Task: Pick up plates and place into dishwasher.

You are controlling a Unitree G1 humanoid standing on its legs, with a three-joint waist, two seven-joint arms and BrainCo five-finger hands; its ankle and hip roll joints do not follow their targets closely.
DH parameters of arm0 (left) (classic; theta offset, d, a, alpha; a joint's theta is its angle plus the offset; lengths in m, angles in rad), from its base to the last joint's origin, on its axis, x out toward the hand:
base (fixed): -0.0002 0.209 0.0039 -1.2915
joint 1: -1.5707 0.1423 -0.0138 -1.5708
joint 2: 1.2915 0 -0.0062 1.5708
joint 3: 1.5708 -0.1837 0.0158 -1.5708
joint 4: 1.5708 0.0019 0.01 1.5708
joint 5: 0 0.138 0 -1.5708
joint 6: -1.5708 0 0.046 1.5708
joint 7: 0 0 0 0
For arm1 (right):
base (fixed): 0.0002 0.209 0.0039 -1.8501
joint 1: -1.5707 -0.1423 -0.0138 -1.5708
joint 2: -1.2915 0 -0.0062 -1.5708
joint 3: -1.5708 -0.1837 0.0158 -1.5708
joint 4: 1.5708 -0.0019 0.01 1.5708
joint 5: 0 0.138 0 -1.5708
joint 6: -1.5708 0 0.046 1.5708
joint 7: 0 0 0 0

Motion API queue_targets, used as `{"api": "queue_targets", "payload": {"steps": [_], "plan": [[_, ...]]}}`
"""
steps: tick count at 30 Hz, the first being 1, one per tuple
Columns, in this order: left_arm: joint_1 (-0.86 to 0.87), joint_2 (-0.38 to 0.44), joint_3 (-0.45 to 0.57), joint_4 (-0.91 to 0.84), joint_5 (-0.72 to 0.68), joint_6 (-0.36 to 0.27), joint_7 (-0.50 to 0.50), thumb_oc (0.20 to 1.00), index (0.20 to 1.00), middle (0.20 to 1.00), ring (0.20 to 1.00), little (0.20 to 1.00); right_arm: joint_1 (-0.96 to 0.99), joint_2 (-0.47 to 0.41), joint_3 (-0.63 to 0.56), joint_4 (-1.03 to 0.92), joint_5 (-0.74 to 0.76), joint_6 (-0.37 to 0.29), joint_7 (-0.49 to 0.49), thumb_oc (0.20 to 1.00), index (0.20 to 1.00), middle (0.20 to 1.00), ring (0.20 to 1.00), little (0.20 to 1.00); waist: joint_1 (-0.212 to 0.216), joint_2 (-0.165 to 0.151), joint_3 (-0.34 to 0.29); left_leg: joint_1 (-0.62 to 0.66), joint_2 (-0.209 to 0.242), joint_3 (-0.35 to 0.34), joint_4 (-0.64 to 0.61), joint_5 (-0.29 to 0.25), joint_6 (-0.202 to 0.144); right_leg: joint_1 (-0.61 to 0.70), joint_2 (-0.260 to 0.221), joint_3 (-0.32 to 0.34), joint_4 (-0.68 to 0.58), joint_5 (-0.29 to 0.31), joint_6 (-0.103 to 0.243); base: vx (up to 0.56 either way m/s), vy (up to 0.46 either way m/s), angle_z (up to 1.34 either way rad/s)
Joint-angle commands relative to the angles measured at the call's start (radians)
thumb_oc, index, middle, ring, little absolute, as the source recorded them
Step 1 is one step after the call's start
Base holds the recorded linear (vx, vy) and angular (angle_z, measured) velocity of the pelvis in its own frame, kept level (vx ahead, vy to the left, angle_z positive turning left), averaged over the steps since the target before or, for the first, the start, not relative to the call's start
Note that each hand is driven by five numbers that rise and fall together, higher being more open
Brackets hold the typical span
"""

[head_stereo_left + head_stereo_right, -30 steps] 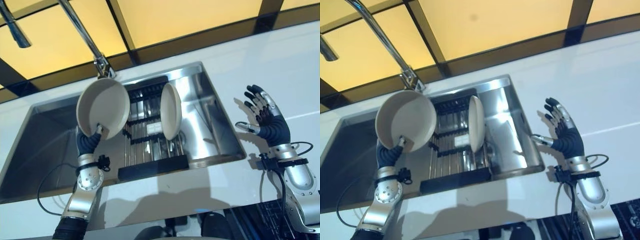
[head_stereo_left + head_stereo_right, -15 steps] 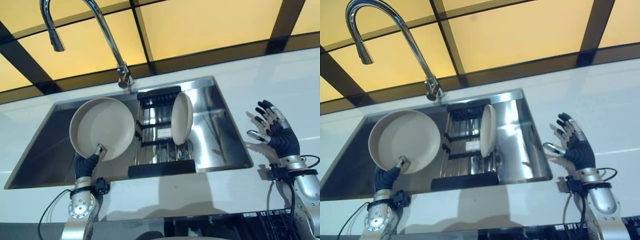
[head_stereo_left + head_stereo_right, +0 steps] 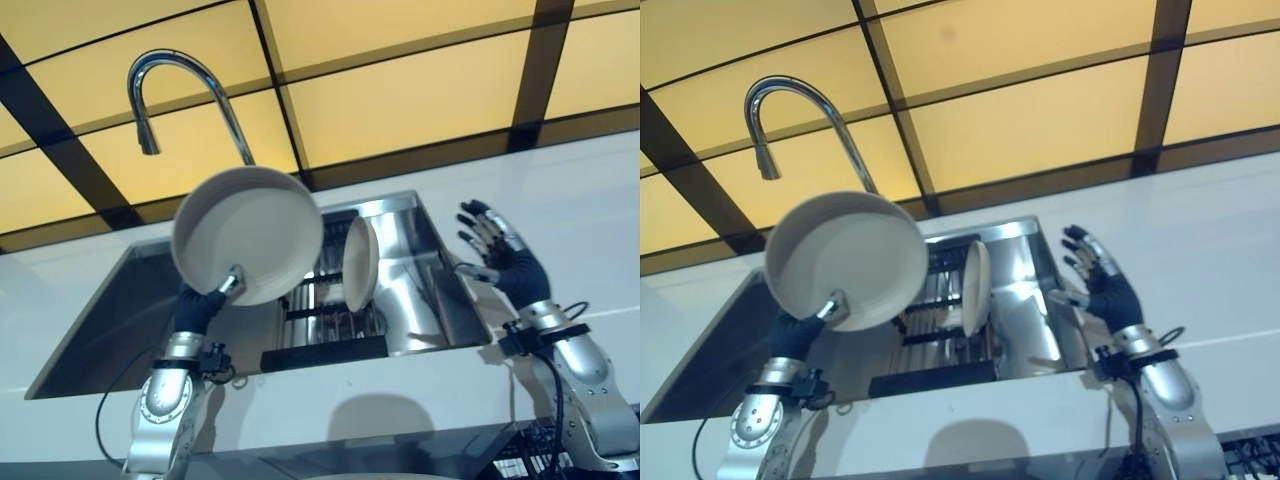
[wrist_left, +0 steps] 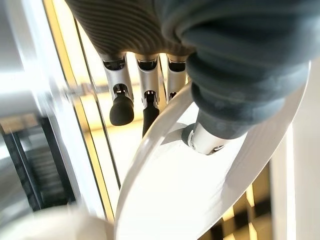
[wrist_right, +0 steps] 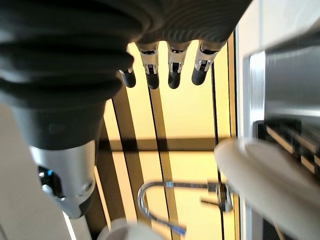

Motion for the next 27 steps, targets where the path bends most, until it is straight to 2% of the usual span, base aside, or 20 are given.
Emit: {"api": "queue_targets", "payload": {"steps": [1, 7, 16, 24, 25, 26, 27], "plan": [[-0.128, 0.054, -0.018, -0.051, -0.031, -0.03, -0.091, 0.2, 0.2, 0.2, 0.2, 0.2, -0.13, 0.058, 0.041, -0.005, 0.023, 0.026, 0.057, 1.0, 1.0, 1.0, 1.0, 1.0, 0.033, -0.074, -0.057, 0.047, -0.018, 0.008, 0.0, -0.134, -0.01, 0.12, -0.004, 0.028, -0.349, 0.178, 0.035, 0.0, 0.0, 0.0], [-0.208, 0.047, -0.124, -0.003, -0.038, -0.022, -0.18, 0.2, 0.2, 0.2, 0.2, 0.2, -0.21, 0.11, 0.163, 0.048, -0.016, 0.084, 0.076, 1.0, 1.0, 1.0, 1.0, 1.0, 0.033, -0.077, -0.078, 0.058, -0.018, 0.02, 0.0, -0.148, -0.007, 0.132, -0.002, 0.027, -0.363, 0.181, 0.042, 0.0, 0.0, 0.0], [-0.269, 0.053, -0.236, 0.038, 0.03, -0.025, -0.261, 0.2, 0.2, 0.2, 0.2, 0.2, -0.259, 0.161, 0.261, 0.133, -0.033, 0.055, 0.051, 1.0, 1.0, 1.0, 1.0, 1.0, 0.034, -0.088, -0.08, 0.068, -0.015, 0.043, 0.0, -0.161, -0.001, 0.136, 0.006, 0.031, -0.366, 0.175, 0.051, -0.01, -0.006, 0.0], [-0.276, 0.069, -0.247, 0.05, 0.052, -0.019, -0.288, 0.2, 0.2, 0.2, 0.2, 0.2, -0.259, 0.168, 0.292, 0.17, 0.021, 0.055, 0.069, 1.0, 1.0, 1.0, 1.0, 1.0, 0.036, -0.098, -0.076, 0.068, -0.012, 0.056, 0.0, -0.162, 0.003, 0.127, 0.015, 0.045, -0.366, 0.178, 0.056, -0.01, -0.021, -0.01], [-0.277, 0.073, -0.251, 0.052, 0.052, -0.018, -0.291, 0.2, 0.2, 0.2, 0.2, 0.2, -0.26, 0.168, 0.297, 0.171, 0.024, 0.05, 0.066, 0.624, 0.624, 0.624, 0.624, 0.624, 0.037, -0.1, -0.076, 0.067, -0.011, 0.057, 0.0, -0.162, 0.003, 0.126, 0.016, 0.046, -0.366, 0.178, 0.057, -0.02, -0.034, -0.04], [-0.278, 0.077, -0.253, 0.054, 0.05, -0.017, -0.291, 0.2, 0.2, 0.2, 0.2, 0.2, -0.262, 0.166, 0.299, 0.172, 0.024, 0.047, 0.065, 0.432, 0.432, 0.432, 0.432, 0.432, 0.037, -0.101, -0.076, 0.067, -0.011, 0.057, 0.0, -0.162, 0.003, 0.124, 0.016, 0.047, -0.366, 0.179, 0.057, -0.02, -0.039, -0.08], [-0.279, 0.079, -0.255, 0.053, 0.05, -0.01, -0.292, 0.2, 0.2, 0.2, 0.2, 0.2, -0.265, 0.162, 0.305, 0.178, 0.027, 0.045, 0.062, 0.2, 0.2, 0.2, 0.2, 0.2, 0.038, -0.102, -0.075, 0.067, -0.01, 0.059, 0.0, -0.162, 0.004, 0.122, 0.018, 0.049, -0.366, 0.179, 0.058, -0.02, -0.04, -0.08]]}}
